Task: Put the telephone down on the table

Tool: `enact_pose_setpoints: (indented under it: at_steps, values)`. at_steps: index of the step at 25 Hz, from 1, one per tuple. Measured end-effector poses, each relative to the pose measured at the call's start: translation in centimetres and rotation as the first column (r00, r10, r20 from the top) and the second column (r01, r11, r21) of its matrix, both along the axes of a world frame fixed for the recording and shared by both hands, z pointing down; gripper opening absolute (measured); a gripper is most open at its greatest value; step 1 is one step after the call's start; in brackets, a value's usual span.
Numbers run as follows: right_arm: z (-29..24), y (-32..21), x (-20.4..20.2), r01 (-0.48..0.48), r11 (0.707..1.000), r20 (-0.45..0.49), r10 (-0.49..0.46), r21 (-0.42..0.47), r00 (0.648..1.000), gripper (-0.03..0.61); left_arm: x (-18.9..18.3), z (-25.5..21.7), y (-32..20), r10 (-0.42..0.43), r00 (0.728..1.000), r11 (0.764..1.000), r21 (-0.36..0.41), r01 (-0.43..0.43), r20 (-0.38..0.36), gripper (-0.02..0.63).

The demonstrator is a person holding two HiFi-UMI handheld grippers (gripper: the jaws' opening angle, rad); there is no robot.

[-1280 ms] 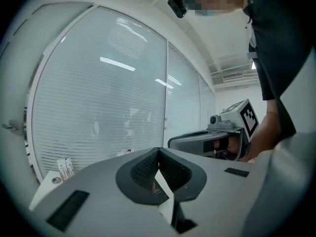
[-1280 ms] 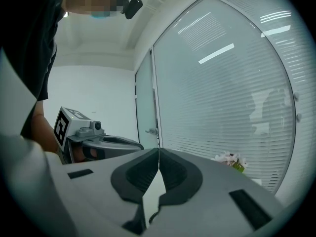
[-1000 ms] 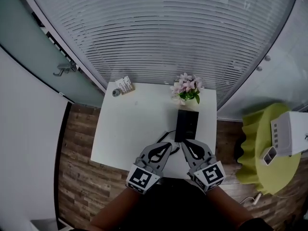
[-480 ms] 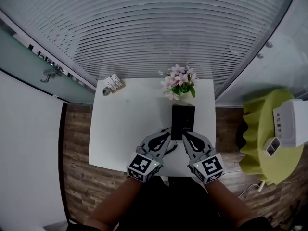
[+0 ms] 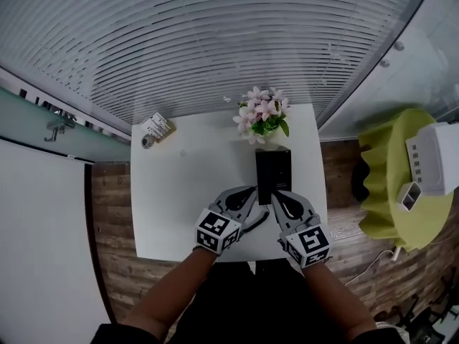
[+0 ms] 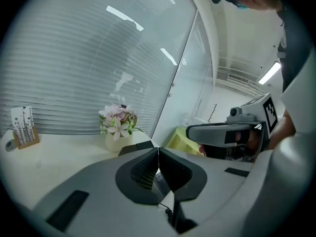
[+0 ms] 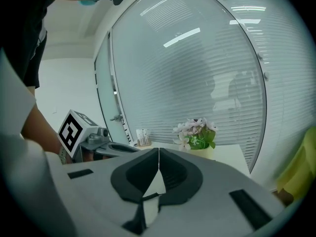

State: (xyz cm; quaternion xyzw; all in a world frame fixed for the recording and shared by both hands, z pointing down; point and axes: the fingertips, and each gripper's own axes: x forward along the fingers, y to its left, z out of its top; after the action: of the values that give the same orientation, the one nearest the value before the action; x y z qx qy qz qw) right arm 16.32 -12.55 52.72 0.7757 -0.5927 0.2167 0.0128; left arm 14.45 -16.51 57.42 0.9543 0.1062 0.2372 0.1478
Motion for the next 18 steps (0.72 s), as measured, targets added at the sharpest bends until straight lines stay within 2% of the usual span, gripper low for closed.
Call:
enact_pose_setpoints:
  at_steps: [12,18]
  values:
    - [2.6,-1.7,0.1,-0.035,0.999,0.014,0.036,-0.039,0.999,0.023,1.8,7.1,-1.2,0.05,0.99,0.992,-0.121,-0.034,0.13,0.012]
    - [3.5,-1.3,0.6,-0.05,0.997,0.02,0.051,-0.05,0.998,0.023,2.1,10.1,-1.2,0.067,0.979,0.982,-0.185,-0.03,0.195,0.064]
